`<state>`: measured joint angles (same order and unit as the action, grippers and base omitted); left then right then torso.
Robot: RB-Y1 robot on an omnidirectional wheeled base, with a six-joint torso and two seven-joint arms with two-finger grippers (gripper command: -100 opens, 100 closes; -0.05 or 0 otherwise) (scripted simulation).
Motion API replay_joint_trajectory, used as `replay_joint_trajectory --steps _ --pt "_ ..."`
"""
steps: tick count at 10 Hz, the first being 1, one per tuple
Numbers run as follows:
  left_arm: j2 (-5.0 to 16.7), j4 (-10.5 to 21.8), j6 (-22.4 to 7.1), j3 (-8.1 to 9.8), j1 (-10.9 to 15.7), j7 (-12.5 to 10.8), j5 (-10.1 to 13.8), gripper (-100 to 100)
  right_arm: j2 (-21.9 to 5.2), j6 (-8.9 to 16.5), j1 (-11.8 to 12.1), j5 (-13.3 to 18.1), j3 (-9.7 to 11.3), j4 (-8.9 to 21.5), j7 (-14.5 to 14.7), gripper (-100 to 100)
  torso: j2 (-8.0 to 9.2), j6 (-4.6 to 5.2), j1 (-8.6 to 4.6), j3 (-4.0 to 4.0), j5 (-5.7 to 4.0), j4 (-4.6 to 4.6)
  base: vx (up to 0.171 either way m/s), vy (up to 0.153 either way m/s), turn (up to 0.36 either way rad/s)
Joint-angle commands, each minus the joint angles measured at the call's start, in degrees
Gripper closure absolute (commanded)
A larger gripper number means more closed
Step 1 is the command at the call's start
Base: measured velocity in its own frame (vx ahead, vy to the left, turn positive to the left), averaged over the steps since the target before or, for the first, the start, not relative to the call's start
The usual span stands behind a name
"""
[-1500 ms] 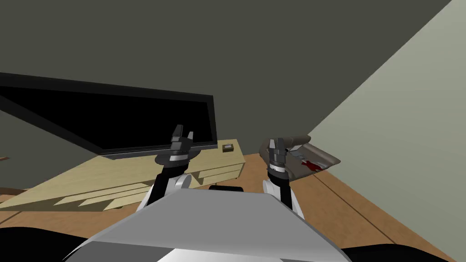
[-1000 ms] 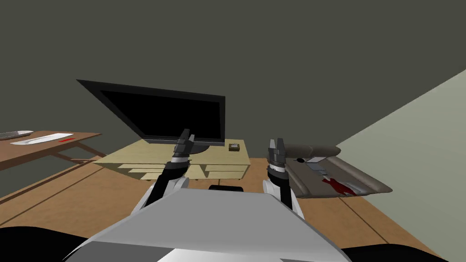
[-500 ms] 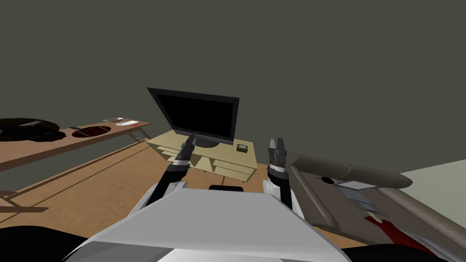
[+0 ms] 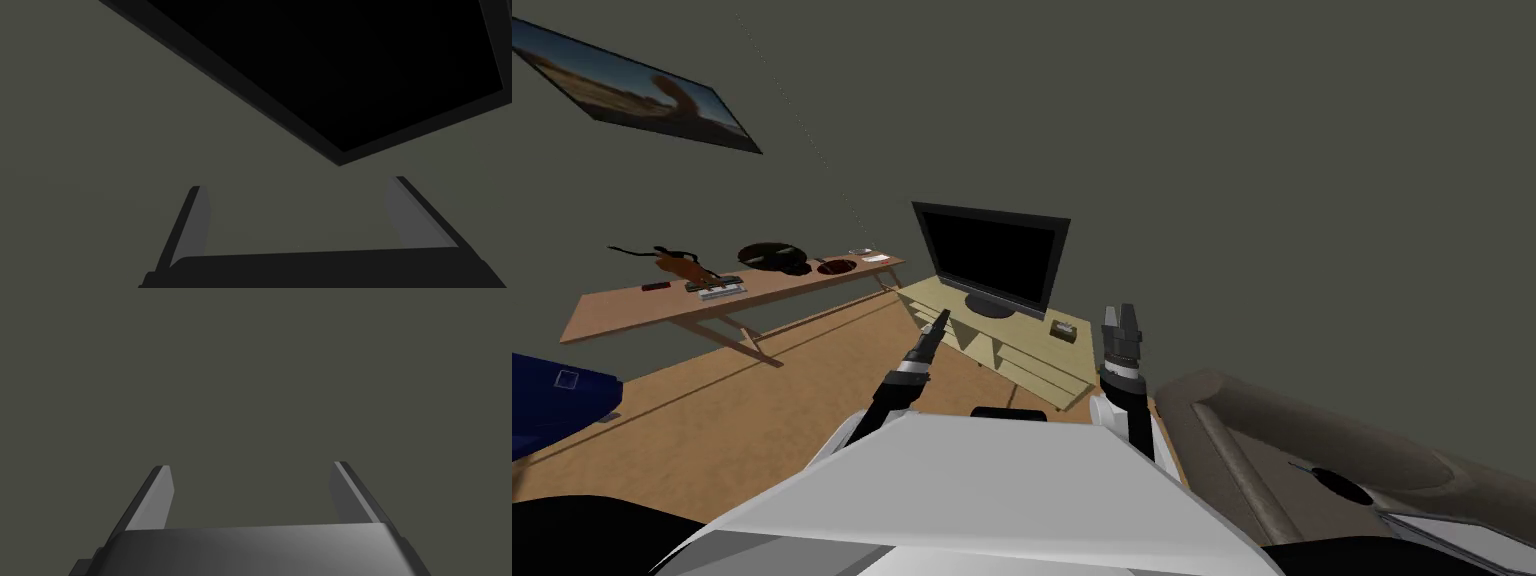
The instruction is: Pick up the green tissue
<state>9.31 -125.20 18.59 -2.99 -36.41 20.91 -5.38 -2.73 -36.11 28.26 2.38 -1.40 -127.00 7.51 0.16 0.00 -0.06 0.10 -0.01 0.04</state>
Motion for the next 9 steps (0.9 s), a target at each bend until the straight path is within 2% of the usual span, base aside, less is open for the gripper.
replay_joint_trajectory --steps 1,2,3,4,5,6,7,8,9 --pt "0.38 0.35 -0.54 -0.07 -1.16 1.28 -0.76 -100 0.0 0.0 0.0 0.0 0.0 0.0 0.0 0 0.0 0.0 0.0 0.0 0.0 0.0 -0.048 0.02 0.448" --pt "0.82 2.36 -1.35 -0.21 -2.46 3.81 -2.52 -100 0.0 0.0 0.0 0.0 0.0 0.0 0.0 0 -0.01 0.01 0.01 0.0 0.0 0.0 -0.052 0.024 0.414" --pt "0.82 2.36 -1.35 -0.21 -2.46 3.86 -2.52 -100 0.0 0.0 0.0 0.0 0.0 0.0 0.0 0 0.02 0.01 0.03 0.01 0.0 0.0 -0.041 0.025 0.435" --pt "1.17 4.55 -2.2 -0.35 -3.82 6.0 -4.4 -100 0.0 0.0 0.0 0.0 0.0 0.0 0.0 0 -0.02 0.02 0.02 -0.01 0.01 0.0 -0.039 0.038 0.468" --pt "1.17 4.55 -2.2 -0.35 -3.82 6.64 -4.4 -100 0.0 0.0 0.0 0.0 0.0 0.0 0.0 0 -0.03 0.02 0.05 -0.01 0.01 -0.01 -0.027 0.033 0.462" --pt "1.44 6.91 -3.12 -0.5 -5.21 8.88 -6.4 -100 0.0 0.0 0.0 0.0 0.0 0.0 0.0 0 -0.06 0.03 0.02 -0.03 0.01 -0.01 -0.027 0.035 0.445" --pt "1.44 6.91 -3.12 -0.5 -5.21 9.6 -6.4 -100 0.0 0.0 -0.01 0.0 0.0 0.0 0.0 0 -0.05 0.03 0.02 -0.03 0.01 -0.01 -0.026 0.033 0.402" --pt "1.65 9.44 -4.08 -0.65 -6.65 11.98 -8.51 -100 0.0 0.0 -0.01 0.0 0.0 0.0 0.0 0 -0.06 0.05 0.01 -0.03 0.0 -0.01 -0.026 0.046 0.419" --pt "1.65 9.44 -4.08 -0.65 -6.65 12.76 -8.51 -100 -0.01 0.0 -0.01 0.0 0.0 0.0 0.0 0 -0.04 0.04 0.04 -0.02 0.01 -0.01 -0.018 0.035 0.478"
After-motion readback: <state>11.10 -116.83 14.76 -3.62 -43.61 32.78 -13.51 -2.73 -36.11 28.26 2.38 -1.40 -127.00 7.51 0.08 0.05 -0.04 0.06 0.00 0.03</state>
